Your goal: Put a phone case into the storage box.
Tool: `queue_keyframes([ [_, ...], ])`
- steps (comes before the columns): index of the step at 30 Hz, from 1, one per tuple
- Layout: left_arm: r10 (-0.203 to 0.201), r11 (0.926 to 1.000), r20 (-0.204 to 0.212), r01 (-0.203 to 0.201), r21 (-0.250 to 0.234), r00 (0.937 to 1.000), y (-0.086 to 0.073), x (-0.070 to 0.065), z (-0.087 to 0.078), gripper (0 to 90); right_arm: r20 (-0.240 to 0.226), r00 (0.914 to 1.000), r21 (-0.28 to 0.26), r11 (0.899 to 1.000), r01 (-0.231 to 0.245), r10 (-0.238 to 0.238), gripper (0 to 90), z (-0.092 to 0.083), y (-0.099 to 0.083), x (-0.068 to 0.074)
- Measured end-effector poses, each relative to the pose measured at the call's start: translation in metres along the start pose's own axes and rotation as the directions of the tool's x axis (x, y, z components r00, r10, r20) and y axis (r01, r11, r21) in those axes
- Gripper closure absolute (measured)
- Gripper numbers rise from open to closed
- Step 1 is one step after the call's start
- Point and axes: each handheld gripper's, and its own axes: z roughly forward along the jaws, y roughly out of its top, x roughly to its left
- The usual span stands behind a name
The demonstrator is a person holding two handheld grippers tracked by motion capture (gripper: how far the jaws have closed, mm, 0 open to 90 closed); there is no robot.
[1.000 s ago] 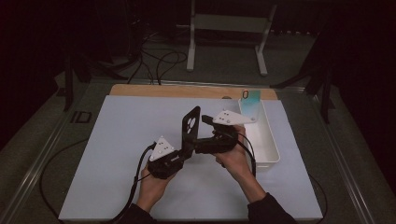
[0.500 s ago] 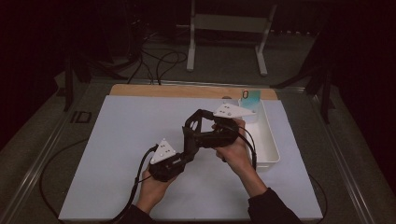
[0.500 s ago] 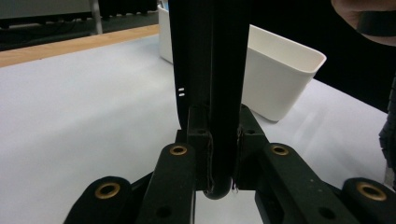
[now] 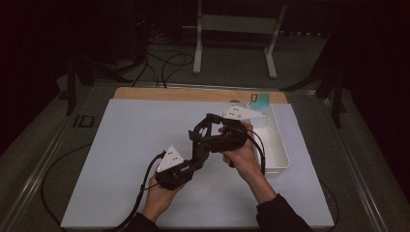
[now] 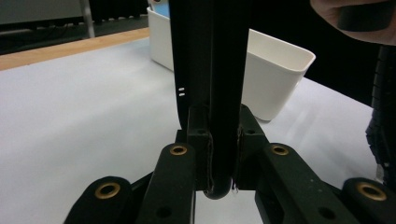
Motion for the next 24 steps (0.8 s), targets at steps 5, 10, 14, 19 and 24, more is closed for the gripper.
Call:
queue_keyframes([
  [5, -0.002, 1.0000, -0.016, 0.002, 0.001, 0.9999, 0.0002, -0.0004, 0.0006, 81.1, 0.026, 0.9996, 0.005, 1.000, 0.010, -0.010, 11.8, 0.0000, -0.0007, 0.0028],
  [10, -0.003, 1.0000, -0.026, 0.003, 0.004, 0.9997, -0.0003, -0.0007, 0.0020, 80.8, 0.038, 0.9990, 0.001, 1.000, 0.025, -0.025, 12.9, 0.0003, -0.0008, 0.0044],
  [14, -0.003, 1.0000, -0.035, 0.003, 0.004, 0.9994, -0.0004, -0.0008, 0.0022, 80.6, 0.049, 0.9980, 0.005, 0.999, 0.039, -0.039, 13.3, 0.0004, -0.0002, 0.0060],
  [19, -0.015, 0.9999, -0.040, 0.015, 0.002, 0.9991, -0.0005, 0.0006, 0.0019, 78.8, 0.052, 0.9977, 0.013, 0.999, 0.043, -0.044, 13.6, 0.0001, 0.0007, 0.0068],
  [24, -0.030, 0.9994, -0.055, 0.029, -0.019, 0.9980, -0.0005, 0.0042, -0.0046, 59.5, 0.081, 0.9946, 0.012, 0.998, 0.065, -0.065, 13.6, -0.0020, 0.0017, 0.0059],
])
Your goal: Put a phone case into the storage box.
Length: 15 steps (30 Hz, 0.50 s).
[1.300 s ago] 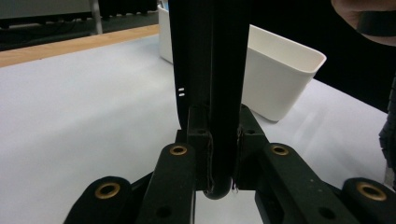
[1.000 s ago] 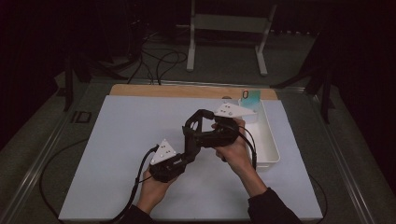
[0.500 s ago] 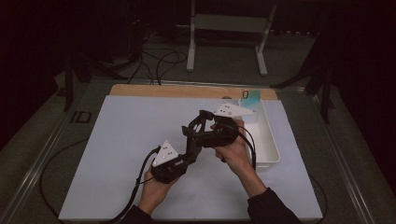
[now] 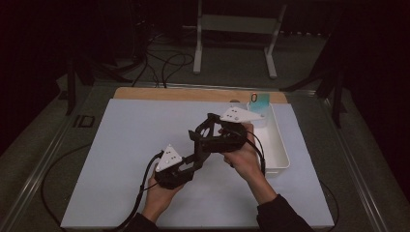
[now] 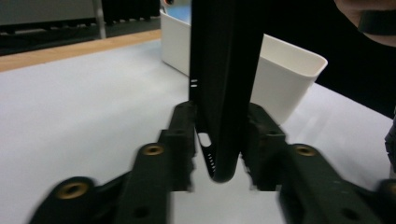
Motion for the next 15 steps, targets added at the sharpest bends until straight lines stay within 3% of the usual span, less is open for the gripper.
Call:
queue_keyframes([
  [6, -0.004, 1.0000, -0.090, 0.004, 0.002, 0.9960, 0.000, 0.006, -0.008, 24.8, 0.016, 0.9998, 0.001, 1.000, -0.010, 0.010, 13.6, -0.002, 0.000, -0.005],
  [11, -0.025, 0.9997, -0.141, 0.025, -0.002, 0.9896, -0.003, 0.018, -0.019, 11.1, 0.025, 0.9995, 0.001, 1.000, -0.019, 0.019, 13.5, -0.003, 0.000, -0.008],
  [15, -0.012, 0.9999, -0.177, 0.013, 0.007, 0.9841, -0.006, 0.028, -0.030, 2.6, 0.036, 0.9992, -0.001, 1.000, -0.019, 0.020, 13.6, -0.003, 0.000, -0.011],
])
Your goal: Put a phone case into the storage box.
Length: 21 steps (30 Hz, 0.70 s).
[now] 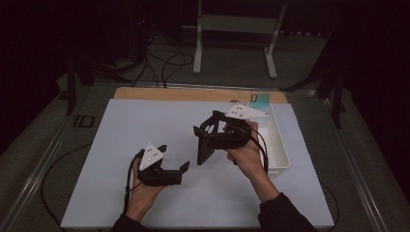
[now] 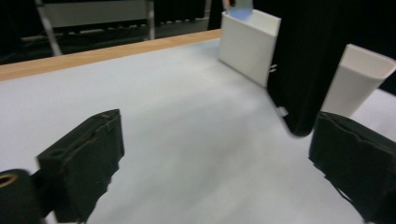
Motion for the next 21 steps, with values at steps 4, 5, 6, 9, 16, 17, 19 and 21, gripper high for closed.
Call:
queue_keyframes([
  [4, 0.010, 0.9999, -0.038, -0.010, -0.008, 0.9992, -0.004, 0.011, -0.010, 0.4, 0.009, 0.9999, 0.001, 1.000, 0.006, -0.006, 13.5, -0.001, 0.000, -0.002],
  [5, 0.010, 0.9999, -0.038, -0.010, -0.008, 0.9992, -0.004, 0.011, -0.010, 0.4, 0.009, 0.9999, 0.001, 1.000, 0.006, -0.006, 13.5, -0.001, 0.000, -0.002],
  [6, 0.010, 0.9999, -0.055, -0.010, -0.010, 0.9984, -0.007, 0.018, -0.015, 0.2, 0.012, 0.9999, -0.002, 1.000, 0.005, -0.005, 13.5, -0.002, 0.000, -0.004],
  [9, 0.006, 0.9999, -0.075, -0.007, -0.015, 0.9972, -0.009, 0.024, -0.021, 0.1, 0.016, 0.9999, -0.002, 1.000, 0.002, -0.002, 13.6, -0.002, 0.000, -0.005],
  [16, 0.011, 0.9996, -0.120, -0.014, -0.023, 0.9927, -0.022, 0.044, -0.040, 0.2, 0.027, 0.9996, 0.001, 1.000, 0.007, -0.007, 13.6, -0.003, 0.000, -0.007],
  [17, 0.011, 0.9996, -0.120, -0.014, -0.023, 0.9927, -0.022, 0.044, -0.040, 0.2, 0.027, 0.9996, 0.001, 1.000, 0.007, -0.007, 13.6, -0.003, 0.000, -0.007],
  [19, 0.015, 0.9996, -0.131, -0.018, -0.022, 0.9912, -0.026, 0.049, -0.043, 0.2, 0.028, 0.9996, 0.004, 1.000, 0.008, -0.008, 13.5, -0.003, 0.000, -0.007],
  [21, 0.009, 0.9996, -0.138, -0.012, -0.025, 0.9904, -0.030, 0.053, -0.047, 0.2, 0.031, 0.9995, 0.002, 1.000, 0.008, -0.008, 13.5, -0.003, 0.000, -0.008],
])
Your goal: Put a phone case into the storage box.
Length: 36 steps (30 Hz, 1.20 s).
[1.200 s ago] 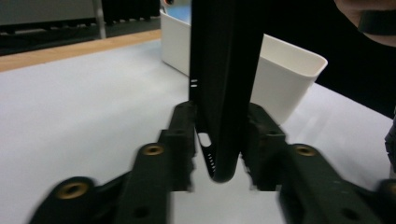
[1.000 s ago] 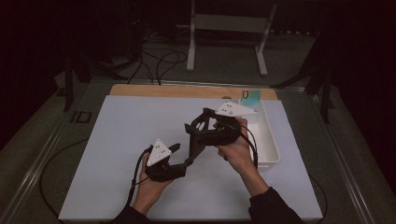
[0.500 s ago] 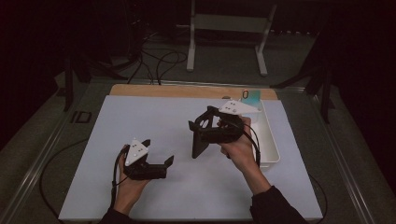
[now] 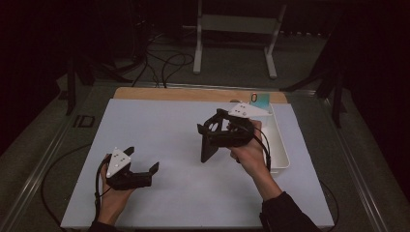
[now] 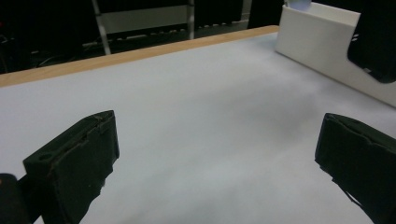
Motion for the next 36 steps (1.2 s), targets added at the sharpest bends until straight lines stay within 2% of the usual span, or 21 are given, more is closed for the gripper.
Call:
queue_keyframes([
  [5, 0.003, 1.0000, -0.034, -0.003, -0.002, 0.9994, -0.010, 0.011, -0.008, 0.2, 0.011, 0.9999, -0.002, 1.000, 0.001, -0.001, 13.6, -0.001, 0.000, -0.003],
  [13, 0.000, 0.9999, -0.047, 0.000, 0.014, 0.9989, -0.025, 0.020, -0.016, 0.2, 0.037, 0.9993, -0.004, 1.000, 0.001, -0.001, 13.5, -0.003, 0.002, -0.010],
  [20, -0.001, 0.9997, -0.069, 0.002, 0.025, 0.9976, -0.031, 0.022, -0.020, 0.1, 0.065, 0.9979, -0.006, 1.000, -0.001, 0.002, 13.5, -0.004, 0.005, -0.016],
  [24, 0.014, 0.9991, -0.084, -0.010, 0.040, 0.9964, -0.033, 0.022, -0.019, 0.2, 0.083, 0.9965, -0.006, 1.000, -0.006, 0.007, 13.5, -0.003, 0.004, -0.020],
  [28, 0.007, 0.9992, -0.088, -0.003, 0.039, 0.9961, -0.034, 0.023, -0.019, 0.2, 0.095, 0.9954, -0.003, 1.000, -0.011, 0.011, 13.5, -0.002, 0.004, -0.024],
  [29, -0.011, 0.9995, -0.094, 0.013, 0.028, 0.9955, -0.034, 0.025, -0.021, 0.2, 0.095, 0.9954, -0.003, 1.000, -0.011, 0.011, 13.5, -0.002, 0.004, -0.024],
  [31, -0.017, 0.9994, -0.099, 0.020, 0.029, 0.9950, -0.035, 0.026, -0.021, 0.2, 0.113, 0.9935, -0.003, 1.000, -0.015, 0.015, 13.5, -0.002, 0.005, -0.029],
  [36, -0.015, 0.9993, -0.099, 0.018, 0.034, 0.9949, -0.036, 0.025, -0.019, 0.2, 0.142, 0.9898, -0.003, 1.000, -0.018, 0.018, 13.5, -0.003, 0.009, -0.037],
])
